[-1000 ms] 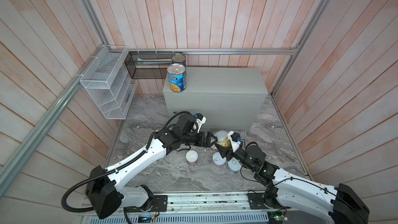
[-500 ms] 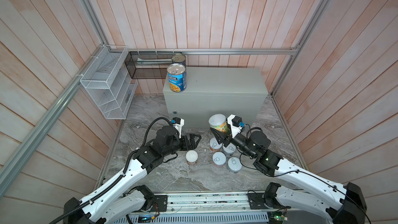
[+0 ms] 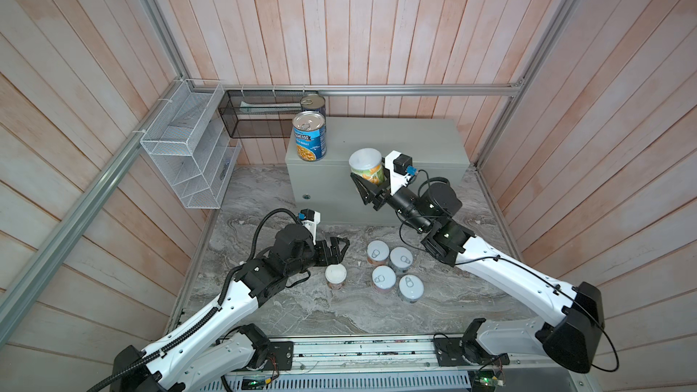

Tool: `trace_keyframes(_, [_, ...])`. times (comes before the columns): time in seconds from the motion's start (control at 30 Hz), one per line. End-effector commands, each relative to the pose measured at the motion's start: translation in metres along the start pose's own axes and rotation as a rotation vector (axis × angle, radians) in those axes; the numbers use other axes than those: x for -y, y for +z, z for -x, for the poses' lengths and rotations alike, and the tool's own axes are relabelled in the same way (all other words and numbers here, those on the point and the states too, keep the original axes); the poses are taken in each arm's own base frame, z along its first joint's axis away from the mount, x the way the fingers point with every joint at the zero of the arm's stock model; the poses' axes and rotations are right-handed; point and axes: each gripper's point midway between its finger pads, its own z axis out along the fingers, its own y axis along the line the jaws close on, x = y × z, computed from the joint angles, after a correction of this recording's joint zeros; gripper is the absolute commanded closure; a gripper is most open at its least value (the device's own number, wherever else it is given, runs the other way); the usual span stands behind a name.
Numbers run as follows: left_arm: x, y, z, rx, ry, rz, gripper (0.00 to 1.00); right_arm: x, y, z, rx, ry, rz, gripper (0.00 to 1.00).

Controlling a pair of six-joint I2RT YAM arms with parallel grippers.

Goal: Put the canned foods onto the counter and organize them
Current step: 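Raise the fruit canister with the right gripper while the left gripper releases and withdraws, then lower the fruit canister with the right gripper beside the tomato can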

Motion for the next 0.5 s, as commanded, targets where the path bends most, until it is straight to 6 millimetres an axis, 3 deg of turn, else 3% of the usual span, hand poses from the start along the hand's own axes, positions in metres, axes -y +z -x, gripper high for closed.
trace_keyframes(0.0, [-0.005, 0.001, 0.0, 0.013, 0.021, 0.009, 0.0, 0.007, 0.012, 0.066, 0.182, -0.042, 0.022, 0.27])
trace_keyframes(0.2, [-0.009, -0.002, -0.003, 0.017, 0.018, 0.022, 0.0, 0.022, 0.054, 0.067, 0.166, -0.077, -0.01, 0.27])
trace_keyframes(0.47, [-0.012, -0.004, -0.005, 0.013, 0.013, 0.035, 0.0, 0.05, 0.092, 0.056, 0.152, -0.106, -0.055, 0.26])
